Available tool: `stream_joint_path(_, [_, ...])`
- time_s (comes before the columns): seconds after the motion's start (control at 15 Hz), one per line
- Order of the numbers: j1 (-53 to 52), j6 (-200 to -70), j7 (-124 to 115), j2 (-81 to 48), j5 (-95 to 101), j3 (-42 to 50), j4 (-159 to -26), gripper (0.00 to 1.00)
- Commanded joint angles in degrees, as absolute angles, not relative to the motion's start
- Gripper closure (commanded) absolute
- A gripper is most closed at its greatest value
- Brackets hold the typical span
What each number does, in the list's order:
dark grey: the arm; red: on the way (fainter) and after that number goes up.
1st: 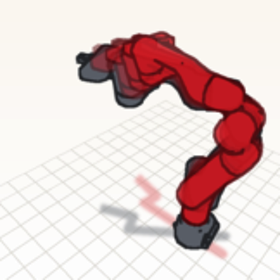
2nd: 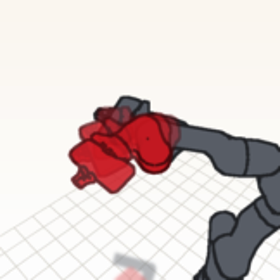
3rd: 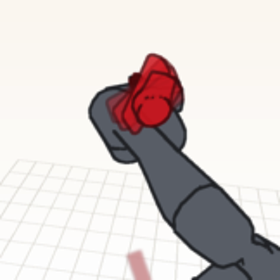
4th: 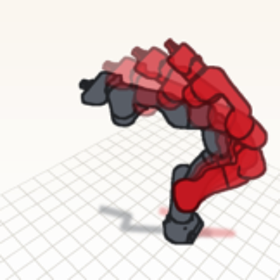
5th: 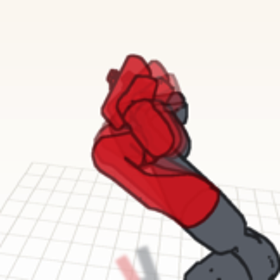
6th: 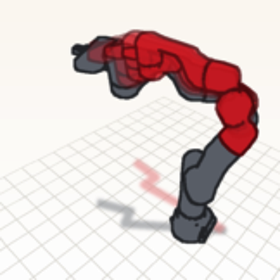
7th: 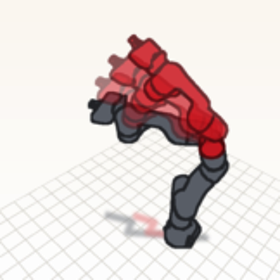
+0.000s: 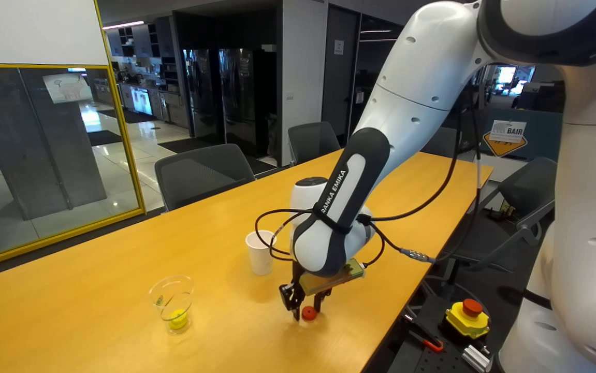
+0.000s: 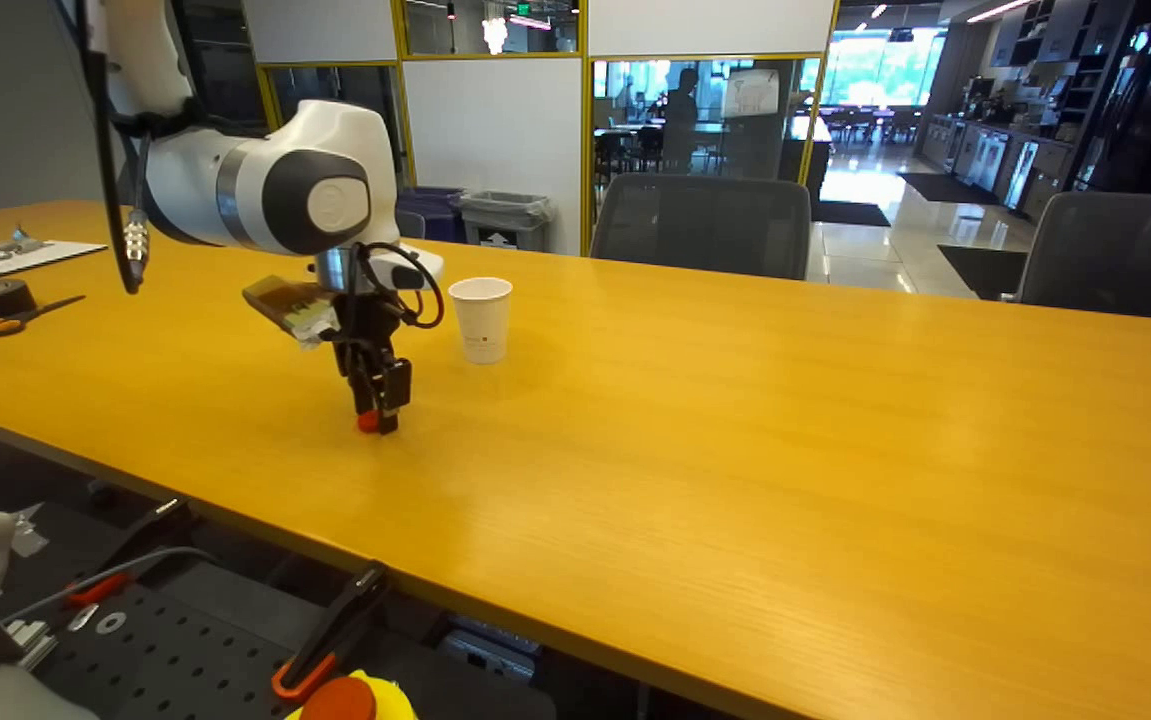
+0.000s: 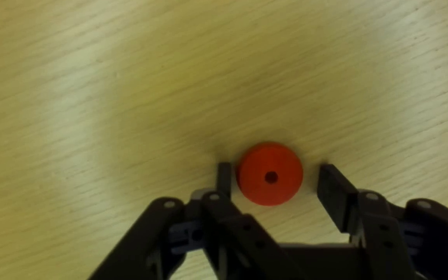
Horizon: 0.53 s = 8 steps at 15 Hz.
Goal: Pick the orange rings and put them in the white cup and put the yellow rings in the clear cup
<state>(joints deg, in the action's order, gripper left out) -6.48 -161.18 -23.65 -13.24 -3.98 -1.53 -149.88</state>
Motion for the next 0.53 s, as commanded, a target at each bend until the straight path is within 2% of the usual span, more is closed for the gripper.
stream_joint_path(0.0, [-6.31,-162.78,-22.07,-11.56,-5.29,-1.32,-151.27,0.7])
stream_joint_path(0.07, [-6.33,-162.61,-22.21,-11.26,-5.14,-1.12,-151.3,0.79])
stream_joint_path(0.13, [-6.38,-162.32,-22.33,-10.87,-5.0,-1.01,-151.29,0.83])
stream_joint_path(0.47, [-6.89,-158.34,-23.96,-7.38,-2.18,0.73,-148.79,0.83])
